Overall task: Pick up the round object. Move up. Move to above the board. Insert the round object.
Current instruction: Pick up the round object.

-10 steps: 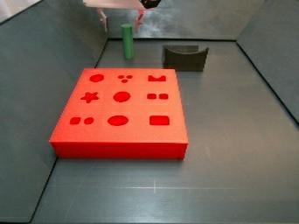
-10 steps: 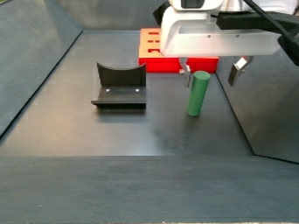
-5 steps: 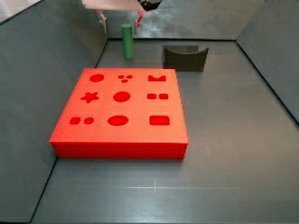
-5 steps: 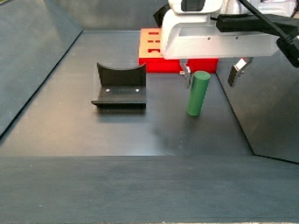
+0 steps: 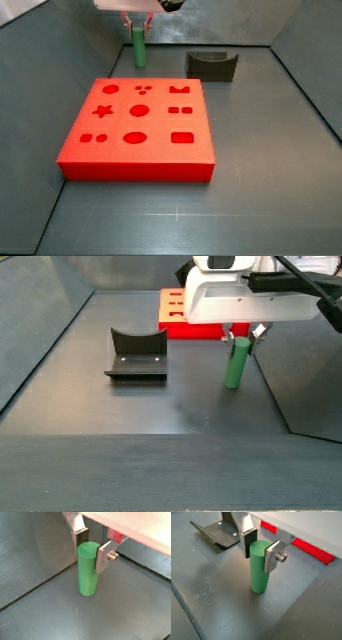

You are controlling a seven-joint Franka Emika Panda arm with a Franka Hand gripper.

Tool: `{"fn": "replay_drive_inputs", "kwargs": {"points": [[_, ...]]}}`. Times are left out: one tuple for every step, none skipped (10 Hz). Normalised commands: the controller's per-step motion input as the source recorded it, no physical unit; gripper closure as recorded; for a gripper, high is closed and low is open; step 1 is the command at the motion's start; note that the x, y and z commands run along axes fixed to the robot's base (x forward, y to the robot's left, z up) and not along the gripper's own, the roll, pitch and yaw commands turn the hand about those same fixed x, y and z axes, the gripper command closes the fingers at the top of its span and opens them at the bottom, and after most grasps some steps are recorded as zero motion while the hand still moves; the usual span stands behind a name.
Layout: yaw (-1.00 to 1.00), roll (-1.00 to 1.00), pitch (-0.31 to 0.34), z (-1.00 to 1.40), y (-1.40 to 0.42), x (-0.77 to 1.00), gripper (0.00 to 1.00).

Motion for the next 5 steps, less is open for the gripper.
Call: {"fn": "replay_drive_inputs", "kwargs": {"points": [[0.00, 0.00, 0.000, 0.00, 0.00, 0.00, 1.00], [0.00, 0.00, 0.000, 0.00, 0.00, 0.00, 1.00], [0.00, 0.00, 0.000, 0.00, 0.00, 0.00, 1.00], [0.00, 0.00, 0.000, 0.00, 0.00, 0.00, 1.00], [0.00, 0.00, 0.000, 0.00, 0.00, 0.00, 1.00]]}}
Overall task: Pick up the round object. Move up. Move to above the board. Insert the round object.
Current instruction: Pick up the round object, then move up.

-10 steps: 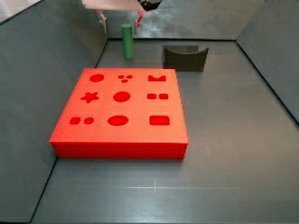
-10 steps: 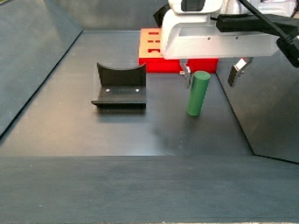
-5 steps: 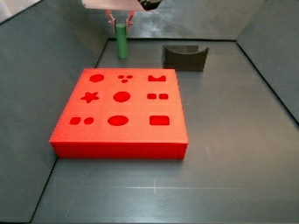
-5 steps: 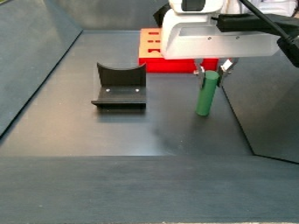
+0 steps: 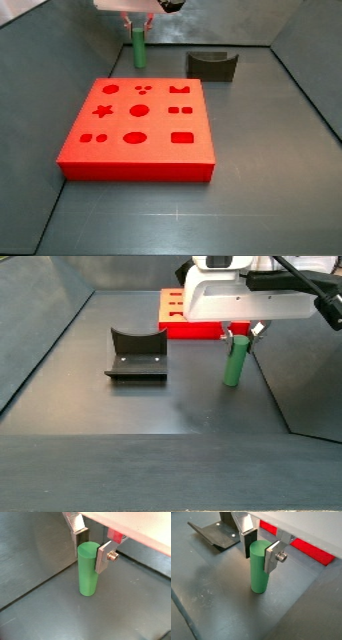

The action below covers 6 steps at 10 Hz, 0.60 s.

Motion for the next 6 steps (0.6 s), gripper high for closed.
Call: {"fn": "replay_drive_inputs", "kwargs": {"points": [[0.00, 0.00, 0.000, 0.00, 0.00, 0.00, 1.00], [0.00, 0.00, 0.000, 0.00, 0.00, 0.00, 1.00], [0.00, 0.00, 0.000, 0.00, 0.00, 0.00, 1.00], [0.00, 0.00, 0.000, 0.83, 0.00, 0.00, 1.00], [0.00, 0.00, -0.006, 0.85, -0.01, 0.01, 1.00], [0.00, -0.01, 0.019, 0.72, -0.02, -0.03, 1.00]]}}
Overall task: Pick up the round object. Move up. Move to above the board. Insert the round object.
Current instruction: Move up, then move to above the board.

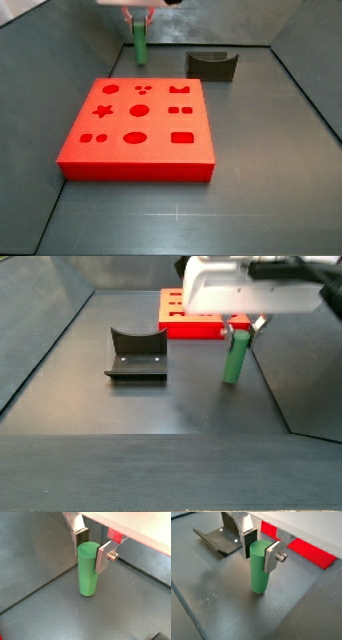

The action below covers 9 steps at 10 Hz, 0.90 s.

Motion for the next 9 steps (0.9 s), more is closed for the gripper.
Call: {"fn": "replay_drive_inputs", "kwargs": {"points": [[0.00, -0.01, 0.025, 0.58, -0.02, -0.02, 1.00], [0.00, -0.01, 0.030, 0.42, -0.01, -0.02, 1.00], [0.00, -0.01, 0.034, 0.26, -0.01, -0.01, 1.00], [-0.05, -0.11, -0.182, 1.00, -0.20, -0.57, 1.00], [-0.05, -0.11, -0.192, 1.00, -0.21, -0.58, 1.00], [-0.04, -0.11, -0.188, 1.00, -0.19, -0.57, 1.00], [-0.03, -0.12, -0.144, 1.00, -0.16, -0.54, 1.00], [-0.02, -0.13, -0.081, 1.00, -0.14, -0.48, 1.00], [-0.03, -0.13, -0.049, 1.00, -0.12, -0.40, 1.00]]}}
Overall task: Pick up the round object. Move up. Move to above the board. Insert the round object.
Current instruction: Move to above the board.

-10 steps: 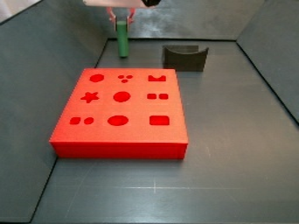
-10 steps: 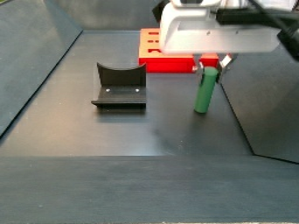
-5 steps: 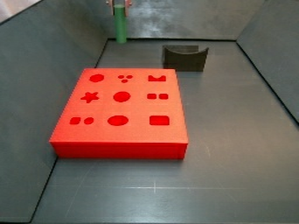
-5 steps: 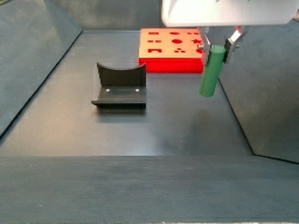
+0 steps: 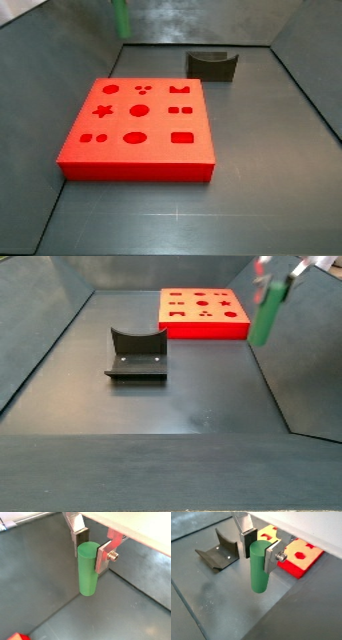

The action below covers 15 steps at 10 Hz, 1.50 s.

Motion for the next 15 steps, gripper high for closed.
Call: {"fn": "replay_drive_inputs", "kwargs": {"points": [[-0.03, -0.14, -0.012, 1.00, -0.09, -0.30, 1.00], [-0.03, -0.15, 0.005, 1.00, -0.08, -0.26, 1.00], [-0.03, -0.14, 0.006, 0.79, -0.05, -0.17, 1.00], [-0.03, -0.14, 0.005, 0.67, -0.04, -0.13, 1.00], [-0.04, -0.14, 0.023, 0.39, -0.01, -0.04, 1.00], [-0.04, -0.14, 0.033, 0.28, 0.00, -0.02, 1.00], [-0.23, 0.00, 0.345, 0.21, -1.00, 0.51, 1.00], [-0.18, 0.06, 0.357, 0.20, -1.00, 0.52, 1.00], [-0.07, 0.08, 0.348, 0.21, -1.00, 0.53, 1.00], [-0.04, 0.02, 0.298, 0.20, -1.00, 0.54, 1.00], [-0.02, -0.02, 0.202, 0.20, -1.00, 0.54, 1.00], [0.00, 0.01, 0.136, 0.21, -1.00, 0.54, 1.00], [0.01, 0.01, 0.112, 0.21, -1.00, 0.54, 1.00], [0.01, -0.02, 0.103, 0.21, -1.00, 0.55, 1.00], [0.01, -0.01, 0.109, 0.21, -1.00, 0.56, 1.00]]}}
